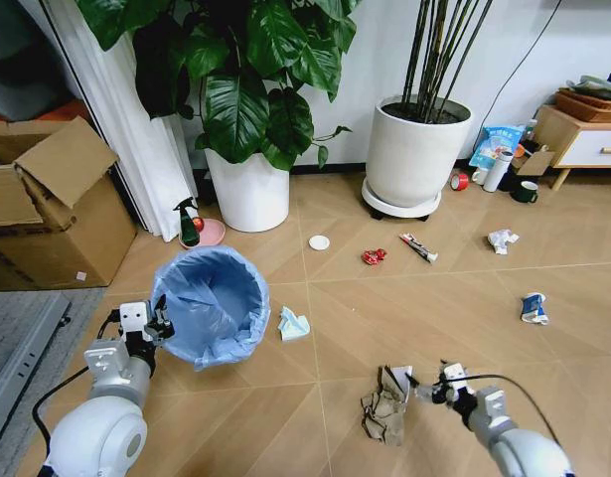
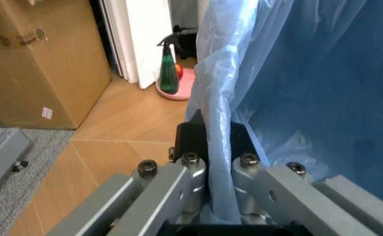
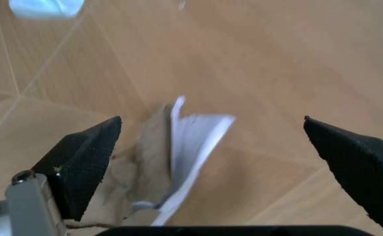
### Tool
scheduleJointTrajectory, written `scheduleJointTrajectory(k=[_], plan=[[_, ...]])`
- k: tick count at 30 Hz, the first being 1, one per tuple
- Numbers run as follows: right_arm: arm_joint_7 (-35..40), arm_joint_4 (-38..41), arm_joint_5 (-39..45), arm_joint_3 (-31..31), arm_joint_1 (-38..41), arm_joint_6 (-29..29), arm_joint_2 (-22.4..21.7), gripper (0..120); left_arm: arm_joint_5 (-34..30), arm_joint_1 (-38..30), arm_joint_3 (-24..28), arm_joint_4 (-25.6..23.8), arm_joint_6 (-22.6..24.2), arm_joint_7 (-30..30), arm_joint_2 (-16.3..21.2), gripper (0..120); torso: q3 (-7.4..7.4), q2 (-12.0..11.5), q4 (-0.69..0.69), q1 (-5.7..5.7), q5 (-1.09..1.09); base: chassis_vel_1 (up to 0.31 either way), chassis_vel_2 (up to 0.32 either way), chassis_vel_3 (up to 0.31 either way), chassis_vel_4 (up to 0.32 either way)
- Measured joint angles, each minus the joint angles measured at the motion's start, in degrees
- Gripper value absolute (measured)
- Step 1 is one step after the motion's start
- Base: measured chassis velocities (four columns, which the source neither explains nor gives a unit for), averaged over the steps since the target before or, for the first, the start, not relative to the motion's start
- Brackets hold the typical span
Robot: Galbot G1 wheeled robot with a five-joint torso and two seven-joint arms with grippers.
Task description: Pick up the trash bin and place the garbage on the floor into it.
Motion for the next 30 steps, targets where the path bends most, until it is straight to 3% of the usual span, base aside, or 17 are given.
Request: scheduleJointTrajectory(k=[10,18,22,30], plan=[[3.0,-9.9,-1.2,-5.4,5.9,-0.7,4.6,100,0.0,0.3,0.0,0.2,-0.1,0.0,0.5,0,0.00,0.0,0.00,0.00,-0.01,0.000,0.000,0.000,0.000],[3.1,-13.0,-2.1,-6.3,7.9,0.3,6.2,98,0.0,0.3,0.1,0.3,-0.1,0.0,0.6,0,0.00,0.0,0.00,0.00,0.00,0.000,0.000,0.000,0.000],[3.0,-14.0,-2.1,-6.4,8.8,0.9,6.8,91,-0.1,0.3,-0.1,0.3,0.1,0.0,0.7,0,0.00,0.0,0.00,0.00,0.00,0.000,0.000,0.000,0.000],[3.2,-15.8,-2.9,-6.4,10.0,1.9,7.8,58,-0.2,0.3,-0.1,0.3,0.5,0.0,0.9,0,0.00,0.0,0.00,0.00,0.00,0.000,0.000,0.000,0.000]])
